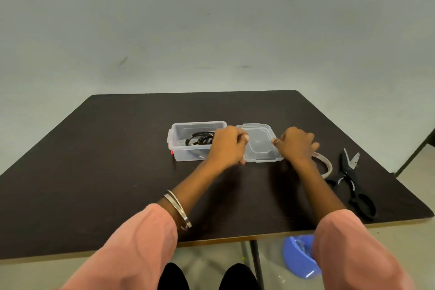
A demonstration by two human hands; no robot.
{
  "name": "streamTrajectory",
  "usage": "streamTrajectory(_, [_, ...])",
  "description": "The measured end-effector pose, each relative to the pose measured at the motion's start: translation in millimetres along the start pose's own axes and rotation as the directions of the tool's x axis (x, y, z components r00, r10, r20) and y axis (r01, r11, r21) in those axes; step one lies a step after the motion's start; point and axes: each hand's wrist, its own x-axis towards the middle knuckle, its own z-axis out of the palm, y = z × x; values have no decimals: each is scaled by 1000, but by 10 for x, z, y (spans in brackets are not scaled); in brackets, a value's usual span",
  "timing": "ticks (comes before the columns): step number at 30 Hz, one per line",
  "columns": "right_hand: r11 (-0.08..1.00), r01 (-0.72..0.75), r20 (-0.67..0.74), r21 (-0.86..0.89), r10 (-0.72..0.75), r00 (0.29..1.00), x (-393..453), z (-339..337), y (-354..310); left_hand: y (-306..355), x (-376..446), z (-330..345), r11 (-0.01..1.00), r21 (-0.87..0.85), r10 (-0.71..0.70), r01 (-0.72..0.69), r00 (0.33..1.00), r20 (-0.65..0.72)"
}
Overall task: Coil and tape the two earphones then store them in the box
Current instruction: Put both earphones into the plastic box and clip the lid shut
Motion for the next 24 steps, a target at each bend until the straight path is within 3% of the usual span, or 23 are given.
streamTrajectory(4, [985, 66, 86, -160, -52, 995, -76, -17, 80, 88, -61, 234, 984, 160, -106, 75, 976, 192])
streamTrajectory(7, [983, 91, 95, -157, -77, 993, -91, -13, 77, 137, -136, 282, 984, 116, -158, 138, 969, 188])
streamTrajectory(10, [997, 45, 116, -55, -38, 993, -52, -7, 81, 131, -159, 274, 968, -92, -225, 235, 968, 114])
streamTrajectory(13, [975, -26, 76, 220, 10, 997, -24, -99, 118, 120, -152, 217, 945, -191, -248, 264, 963, 107])
streamTrajectory(16, [755, -100, 87, 648, 57, 995, -21, -279, 110, 114, -106, 160, 914, -304, -243, 267, 963, 116])
streamTrajectory(19, [457, -150, 129, 877, 77, 989, -85, -520, 18, 167, -68, 58, 874, -435, -187, 218, 976, 113])
streamTrajectory(24, [384, 123, -124, 915, -24, 992, -250, -736, -233, 266, -44, -262, 823, -540, -153, 175, 985, 85])
